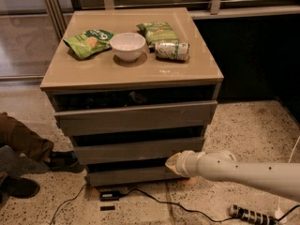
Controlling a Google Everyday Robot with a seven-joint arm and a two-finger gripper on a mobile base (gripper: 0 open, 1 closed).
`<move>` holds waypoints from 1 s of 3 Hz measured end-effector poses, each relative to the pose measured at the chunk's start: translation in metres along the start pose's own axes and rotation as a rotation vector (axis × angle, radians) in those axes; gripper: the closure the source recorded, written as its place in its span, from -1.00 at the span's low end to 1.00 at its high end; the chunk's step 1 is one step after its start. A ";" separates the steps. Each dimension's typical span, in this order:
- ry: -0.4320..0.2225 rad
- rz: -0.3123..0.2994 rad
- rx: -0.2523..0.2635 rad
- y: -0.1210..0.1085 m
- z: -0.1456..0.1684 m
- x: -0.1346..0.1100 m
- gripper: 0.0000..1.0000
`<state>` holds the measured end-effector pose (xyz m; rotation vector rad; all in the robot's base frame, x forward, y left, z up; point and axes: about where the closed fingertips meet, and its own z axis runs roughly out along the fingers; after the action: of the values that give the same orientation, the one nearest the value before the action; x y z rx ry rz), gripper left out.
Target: Close middle drawer
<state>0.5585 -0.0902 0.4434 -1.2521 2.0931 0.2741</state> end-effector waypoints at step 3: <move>-0.001 0.001 0.000 0.000 0.000 0.000 -0.47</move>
Offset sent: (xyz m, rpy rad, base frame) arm -0.0002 0.0000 0.0004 0.0008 0.0002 -0.0001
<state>0.5584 -0.0902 0.4437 -1.2517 2.0930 0.2752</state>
